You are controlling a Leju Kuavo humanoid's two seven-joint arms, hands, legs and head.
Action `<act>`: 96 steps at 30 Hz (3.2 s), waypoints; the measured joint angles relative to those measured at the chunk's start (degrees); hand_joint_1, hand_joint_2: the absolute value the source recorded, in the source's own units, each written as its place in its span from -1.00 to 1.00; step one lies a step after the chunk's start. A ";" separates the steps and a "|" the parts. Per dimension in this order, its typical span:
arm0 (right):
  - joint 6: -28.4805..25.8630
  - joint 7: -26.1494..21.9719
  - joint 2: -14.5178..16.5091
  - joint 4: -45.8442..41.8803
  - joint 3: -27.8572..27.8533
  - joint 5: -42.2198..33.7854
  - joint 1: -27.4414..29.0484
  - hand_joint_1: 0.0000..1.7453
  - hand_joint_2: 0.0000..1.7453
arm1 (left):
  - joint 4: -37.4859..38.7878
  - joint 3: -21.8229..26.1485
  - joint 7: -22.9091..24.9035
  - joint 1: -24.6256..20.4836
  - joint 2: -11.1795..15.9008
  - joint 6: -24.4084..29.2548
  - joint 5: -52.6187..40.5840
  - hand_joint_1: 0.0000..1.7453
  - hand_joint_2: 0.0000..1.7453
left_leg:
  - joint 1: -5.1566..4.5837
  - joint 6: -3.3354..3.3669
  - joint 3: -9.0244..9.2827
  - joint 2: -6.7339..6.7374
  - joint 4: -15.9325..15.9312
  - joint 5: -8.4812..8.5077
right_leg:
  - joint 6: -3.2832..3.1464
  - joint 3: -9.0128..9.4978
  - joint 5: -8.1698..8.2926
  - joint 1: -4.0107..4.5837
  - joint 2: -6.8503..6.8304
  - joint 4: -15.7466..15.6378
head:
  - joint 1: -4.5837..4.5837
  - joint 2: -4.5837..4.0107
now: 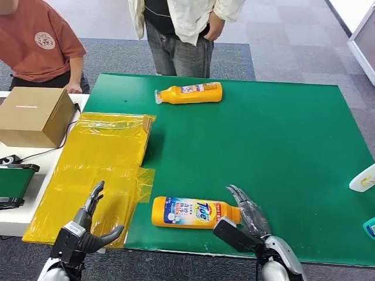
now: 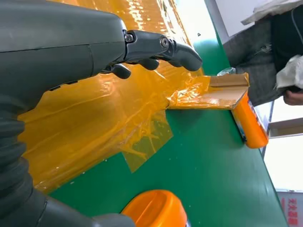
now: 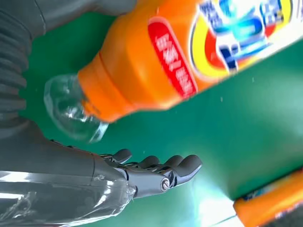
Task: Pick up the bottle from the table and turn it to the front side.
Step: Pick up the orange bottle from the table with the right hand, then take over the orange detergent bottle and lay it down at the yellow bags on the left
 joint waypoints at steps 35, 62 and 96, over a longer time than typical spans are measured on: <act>-7.80 9.68 0.89 16.64 8.91 23.45 -9.87 1.00 1.00 | -6.31 -7.26 6.37 -0.71 1.67 4.21 0.14 -1.00 1.00 | 0.06 -0.09 0.51 0.00 0.00 -0.07 | -0.12 0.15 -0.10 0.03 0.00 -0.01 | 0.00 0.00; 11.06 -12.15 2.86 3.32 1.89 -29.92 -5.48 1.00 1.00 | -7.69 -7.72 1.57 -3.17 2.85 -7.82 15.69 -1.00 1.00 | 0.06 -0.15 0.31 0.00 0.00 -0.10 | -0.15 0.24 -0.11 0.04 0.00 0.12 | -0.01 0.00; 1.66 -14.67 6.50 5.66 18.45 -17.93 -5.16 1.00 1.00 | -12.98 -17.71 6.11 -10.35 -1.11 -23.36 46.51 0.50 1.00 | 0.06 -0.22 0.28 0.00 0.00 -0.15 | -0.23 0.18 -0.22 0.04 0.00 0.14 | -0.01 -0.01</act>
